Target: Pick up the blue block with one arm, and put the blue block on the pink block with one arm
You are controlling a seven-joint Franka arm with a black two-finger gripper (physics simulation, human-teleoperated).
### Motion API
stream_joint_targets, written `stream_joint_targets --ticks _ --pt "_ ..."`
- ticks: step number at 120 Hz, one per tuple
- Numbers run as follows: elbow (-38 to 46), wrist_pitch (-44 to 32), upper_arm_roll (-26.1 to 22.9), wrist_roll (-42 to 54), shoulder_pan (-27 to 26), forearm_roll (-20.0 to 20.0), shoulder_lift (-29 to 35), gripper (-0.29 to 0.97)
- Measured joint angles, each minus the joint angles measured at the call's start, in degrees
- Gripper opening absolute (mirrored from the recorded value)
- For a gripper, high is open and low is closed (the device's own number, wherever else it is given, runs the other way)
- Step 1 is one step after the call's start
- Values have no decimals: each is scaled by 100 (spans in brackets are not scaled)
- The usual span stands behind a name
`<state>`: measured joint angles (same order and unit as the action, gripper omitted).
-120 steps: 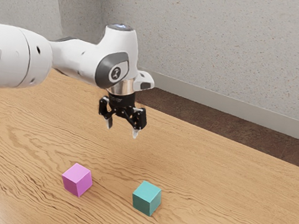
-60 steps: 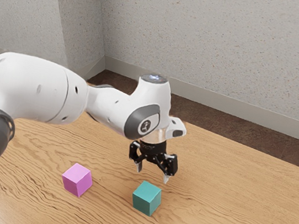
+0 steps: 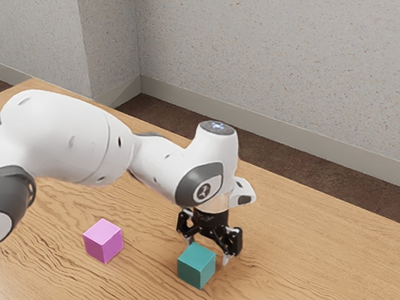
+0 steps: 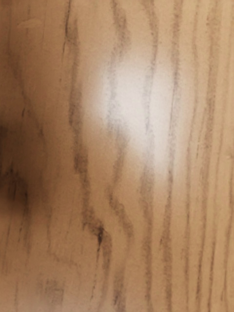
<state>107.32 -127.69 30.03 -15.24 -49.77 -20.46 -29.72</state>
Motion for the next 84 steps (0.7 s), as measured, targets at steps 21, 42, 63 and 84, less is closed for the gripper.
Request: stream_joint_targets --ticks 21,42,63,84 --pt "142 29 306 -28 -419 -83 12 68" --pt "326 78 629 -49 -754 -237 1 68" --pt "444 103 757 -65 -956 -409 -35 64" --pt "449 112 773 -93 -957 -499 -53 48"
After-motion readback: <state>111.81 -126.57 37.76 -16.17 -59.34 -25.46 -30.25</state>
